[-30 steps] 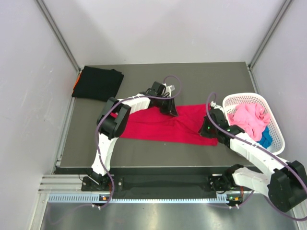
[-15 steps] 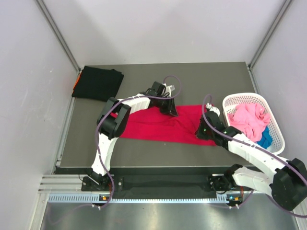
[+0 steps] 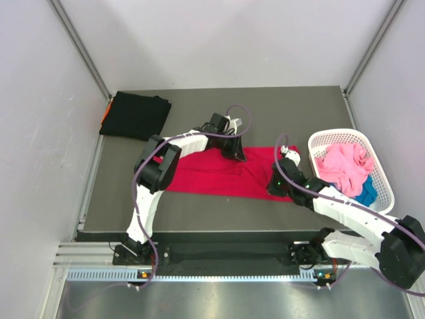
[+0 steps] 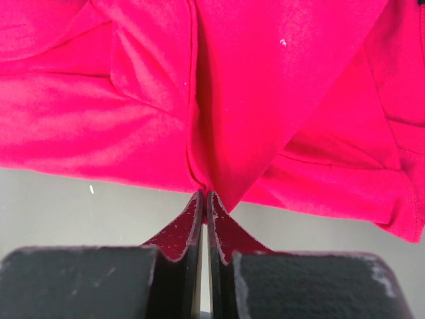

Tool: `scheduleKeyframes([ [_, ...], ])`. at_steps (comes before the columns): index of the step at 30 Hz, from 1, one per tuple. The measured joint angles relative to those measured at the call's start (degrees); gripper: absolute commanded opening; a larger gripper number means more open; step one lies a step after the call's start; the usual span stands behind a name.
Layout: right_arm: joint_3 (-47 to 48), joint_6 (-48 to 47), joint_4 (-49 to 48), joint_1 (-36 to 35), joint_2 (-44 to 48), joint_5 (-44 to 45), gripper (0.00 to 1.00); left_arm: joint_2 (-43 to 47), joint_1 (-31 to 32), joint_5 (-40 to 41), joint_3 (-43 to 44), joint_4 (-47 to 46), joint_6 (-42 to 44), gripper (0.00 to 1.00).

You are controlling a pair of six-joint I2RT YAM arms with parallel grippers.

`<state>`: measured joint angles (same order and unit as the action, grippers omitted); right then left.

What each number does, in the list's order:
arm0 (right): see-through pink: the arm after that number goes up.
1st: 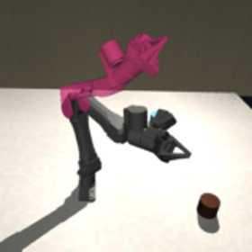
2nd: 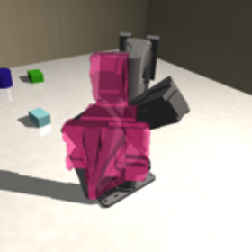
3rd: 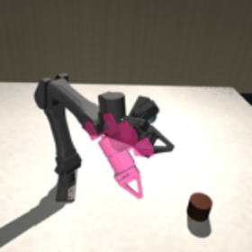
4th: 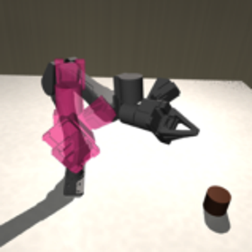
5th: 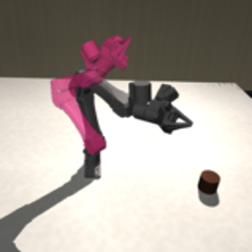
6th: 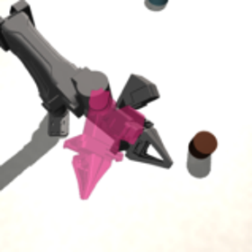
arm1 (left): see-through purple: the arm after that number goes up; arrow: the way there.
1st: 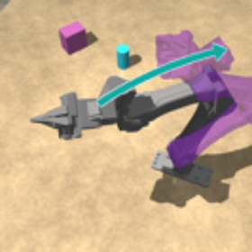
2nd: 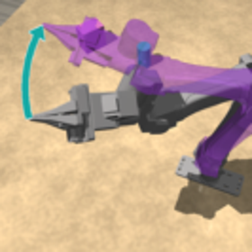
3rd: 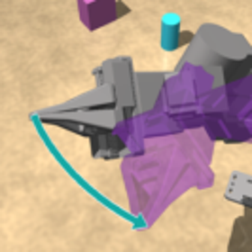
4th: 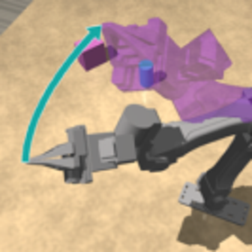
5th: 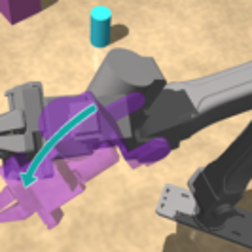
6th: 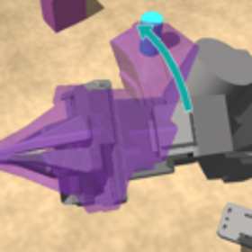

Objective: Fold and stack the t-shirts
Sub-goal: Fold the tshirt

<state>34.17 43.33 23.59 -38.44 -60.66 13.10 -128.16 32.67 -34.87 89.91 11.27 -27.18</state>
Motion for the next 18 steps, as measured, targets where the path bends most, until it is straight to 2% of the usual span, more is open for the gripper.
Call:
scheduleKeyframes([
  [9,0.0,0.33,0.57,-0.46,0.5,2.67,0.0,0.15,-0.35,2.67,2.91,7.39,3.26,0.31],
  [18,0.0,0.24,1.36,-0.68,1.84,3.06,0.0,1.18,-1.33,4.74,2.84,10.71,4.48,0.29],
])
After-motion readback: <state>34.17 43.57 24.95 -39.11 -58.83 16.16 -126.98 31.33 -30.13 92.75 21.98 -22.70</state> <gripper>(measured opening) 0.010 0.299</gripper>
